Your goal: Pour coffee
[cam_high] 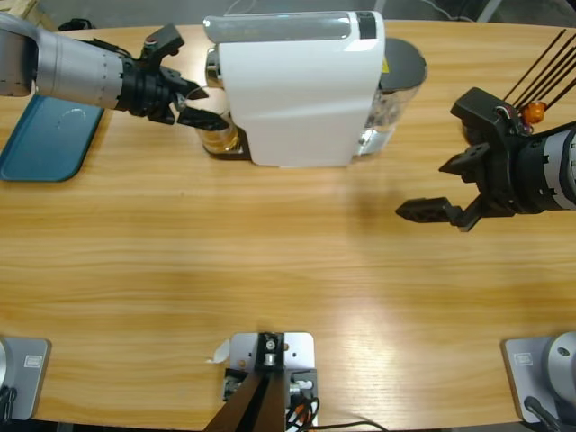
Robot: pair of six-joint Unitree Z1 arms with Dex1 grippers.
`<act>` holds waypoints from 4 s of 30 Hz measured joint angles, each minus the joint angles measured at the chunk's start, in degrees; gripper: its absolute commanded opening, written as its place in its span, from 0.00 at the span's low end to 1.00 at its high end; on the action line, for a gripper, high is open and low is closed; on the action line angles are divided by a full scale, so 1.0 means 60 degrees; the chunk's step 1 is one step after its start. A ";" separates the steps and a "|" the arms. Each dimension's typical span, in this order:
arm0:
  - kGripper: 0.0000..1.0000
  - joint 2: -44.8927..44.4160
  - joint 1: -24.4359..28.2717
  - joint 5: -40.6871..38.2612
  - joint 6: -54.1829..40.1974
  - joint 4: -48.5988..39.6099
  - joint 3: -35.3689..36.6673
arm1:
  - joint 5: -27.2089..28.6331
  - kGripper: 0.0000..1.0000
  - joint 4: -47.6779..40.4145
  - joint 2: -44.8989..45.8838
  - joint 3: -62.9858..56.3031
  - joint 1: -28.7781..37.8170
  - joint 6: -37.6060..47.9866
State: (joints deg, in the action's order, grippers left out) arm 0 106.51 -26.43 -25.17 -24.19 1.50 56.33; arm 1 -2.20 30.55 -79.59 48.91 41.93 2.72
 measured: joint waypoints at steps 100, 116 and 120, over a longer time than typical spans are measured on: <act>1.00 -0.8683 0.1000 0.2483 0.3883 -0.8357 -0.0675 | 0.0878 1.00 0.0991 0.2561 0.0218 0.0002 0.0000; 1.00 -1.0396 0.0328 0.1287 0.4535 -0.7685 -0.1986 | 0.1273 1.00 0.0956 0.2560 0.0061 0.0002 -0.0319; 1.00 -1.0738 0.0327 0.1287 0.4623 -0.7596 -0.2082 | 0.1285 1.00 0.0956 0.2560 0.0061 0.0002 -0.0326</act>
State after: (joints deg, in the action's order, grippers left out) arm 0 42.08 -24.47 -17.45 3.55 -44.07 43.84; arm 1 5.51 36.28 -64.23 49.28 41.94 0.76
